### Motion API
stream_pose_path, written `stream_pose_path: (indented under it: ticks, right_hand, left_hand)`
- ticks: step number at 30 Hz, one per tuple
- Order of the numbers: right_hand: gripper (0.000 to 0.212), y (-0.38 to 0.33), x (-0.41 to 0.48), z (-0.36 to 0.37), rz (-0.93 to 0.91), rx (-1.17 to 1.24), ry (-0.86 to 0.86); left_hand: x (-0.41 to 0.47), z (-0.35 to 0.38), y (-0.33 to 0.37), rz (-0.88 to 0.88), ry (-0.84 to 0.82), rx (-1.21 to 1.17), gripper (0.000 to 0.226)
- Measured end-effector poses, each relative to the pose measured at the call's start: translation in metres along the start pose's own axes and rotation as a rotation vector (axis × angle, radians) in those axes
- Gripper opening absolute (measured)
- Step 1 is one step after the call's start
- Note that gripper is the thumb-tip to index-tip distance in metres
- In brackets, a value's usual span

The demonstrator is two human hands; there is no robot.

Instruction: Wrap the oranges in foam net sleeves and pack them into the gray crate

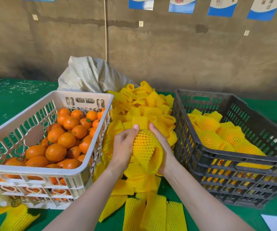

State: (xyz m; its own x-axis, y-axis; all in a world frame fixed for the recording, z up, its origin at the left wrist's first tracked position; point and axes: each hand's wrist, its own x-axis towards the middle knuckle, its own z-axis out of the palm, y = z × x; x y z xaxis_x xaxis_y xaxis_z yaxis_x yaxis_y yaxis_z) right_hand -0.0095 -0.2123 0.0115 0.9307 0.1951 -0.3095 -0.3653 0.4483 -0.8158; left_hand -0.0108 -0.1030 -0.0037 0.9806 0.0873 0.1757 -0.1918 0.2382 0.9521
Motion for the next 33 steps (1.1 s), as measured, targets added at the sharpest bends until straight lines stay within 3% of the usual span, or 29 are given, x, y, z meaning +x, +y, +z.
stream_pose_path:
  ticks: [2, 6, 10, 12, 16, 20, 25, 27, 30, 33]
  right_hand:
    - [0.056, 0.003, 0.002, -0.002, -0.01, 0.011, -0.026]
    - [0.022, 0.004, 0.002, -0.009, -0.077, 0.006, -0.003]
    - [0.051, 0.003, 0.002, -0.016, -0.094, 0.027, -0.092]
    - [0.056, 0.001, -0.001, -0.017, -0.111, 0.015, -0.141]
    - [0.049, -0.003, -0.006, -0.019, -0.145, 0.032, -0.213]
    - [0.02, -0.004, -0.008, -0.016, -0.148, 0.043, -0.205]
    - [0.005, -0.007, -0.005, -0.019, -0.168, -0.087, -0.181]
    - [0.018, -0.008, -0.004, -0.021, -0.181, -0.126, -0.183]
    - [0.018, -0.007, -0.005, -0.021, -0.241, -0.232, -0.212]
    - [0.023, -0.005, -0.007, -0.02, -0.328, -0.316, -0.204]
  left_hand:
    - [-0.002, 0.001, -0.002, 0.082, 0.041, 0.078, 0.043]
    - [-0.001, 0.001, -0.004, 0.114, 0.065, 0.13, 0.039]
    - [0.002, 0.002, 0.0, 0.053, -0.054, 0.095, 0.043]
    - [0.004, 0.001, 0.001, 0.007, -0.102, 0.04, 0.043]
    - [0.007, 0.004, 0.004, 0.023, -0.137, 0.034, 0.046]
    - [0.007, 0.007, 0.008, 0.052, -0.127, 0.08, 0.047]
    - [0.008, 0.009, 0.013, -0.017, -0.128, 0.026, 0.06]
    - [0.012, 0.005, 0.013, -0.105, -0.14, -0.028, 0.058]
    - [0.012, 0.006, 0.014, -0.142, -0.169, 0.057, 0.039]
    - [0.012, 0.007, 0.009, -0.107, -0.076, 0.231, 0.049]
